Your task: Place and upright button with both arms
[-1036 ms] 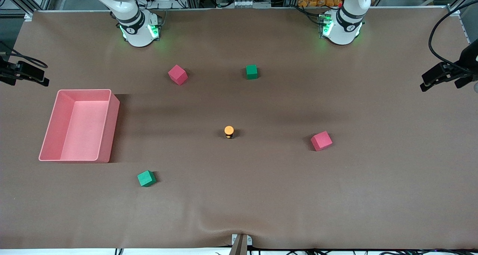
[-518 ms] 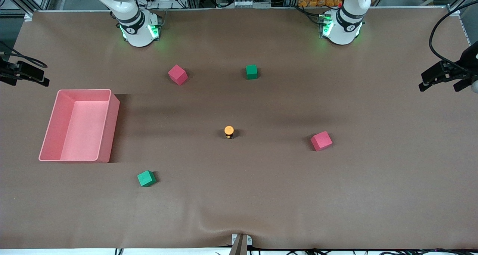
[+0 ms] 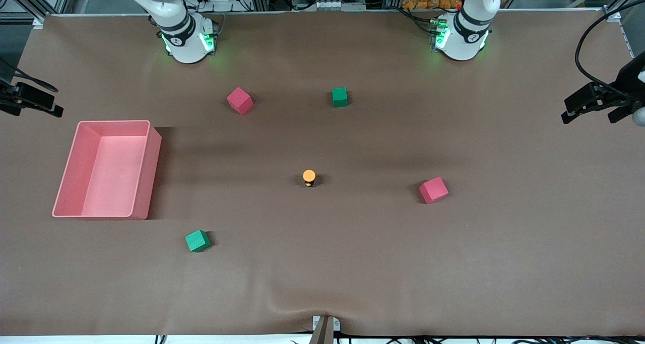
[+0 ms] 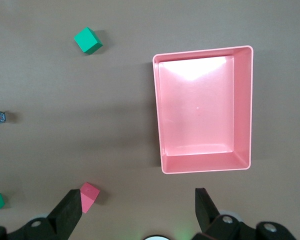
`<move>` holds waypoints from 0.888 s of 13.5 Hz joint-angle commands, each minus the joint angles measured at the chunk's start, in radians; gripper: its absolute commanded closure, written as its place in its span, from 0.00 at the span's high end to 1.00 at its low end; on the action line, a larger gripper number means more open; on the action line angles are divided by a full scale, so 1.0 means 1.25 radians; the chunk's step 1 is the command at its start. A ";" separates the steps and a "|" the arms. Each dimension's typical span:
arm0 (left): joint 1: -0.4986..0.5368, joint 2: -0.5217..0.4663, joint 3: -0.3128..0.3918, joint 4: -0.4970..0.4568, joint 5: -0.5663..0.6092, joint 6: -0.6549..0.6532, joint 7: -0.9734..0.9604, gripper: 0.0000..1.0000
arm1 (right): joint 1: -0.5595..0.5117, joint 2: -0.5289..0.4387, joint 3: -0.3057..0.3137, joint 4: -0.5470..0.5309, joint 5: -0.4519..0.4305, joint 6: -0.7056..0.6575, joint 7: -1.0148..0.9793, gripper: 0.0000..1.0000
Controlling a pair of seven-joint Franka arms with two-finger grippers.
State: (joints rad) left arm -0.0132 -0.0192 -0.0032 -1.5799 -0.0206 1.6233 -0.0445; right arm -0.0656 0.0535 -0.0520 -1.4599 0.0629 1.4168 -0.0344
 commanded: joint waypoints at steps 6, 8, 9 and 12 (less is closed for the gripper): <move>-0.002 0.006 0.000 0.016 -0.002 -0.024 -0.012 1.00 | -0.002 -0.008 0.006 -0.009 0.011 0.013 0.007 1.00; -0.002 0.006 0.000 0.016 -0.001 -0.025 -0.011 1.00 | -0.002 -0.008 0.006 -0.009 0.011 0.013 0.007 1.00; -0.002 0.006 0.000 0.016 -0.001 -0.027 -0.011 1.00 | -0.002 -0.008 0.006 -0.009 0.011 0.013 0.007 1.00; -0.002 0.007 0.000 0.017 -0.002 -0.033 -0.009 1.00 | -0.002 -0.008 0.006 -0.009 0.011 0.014 0.007 1.00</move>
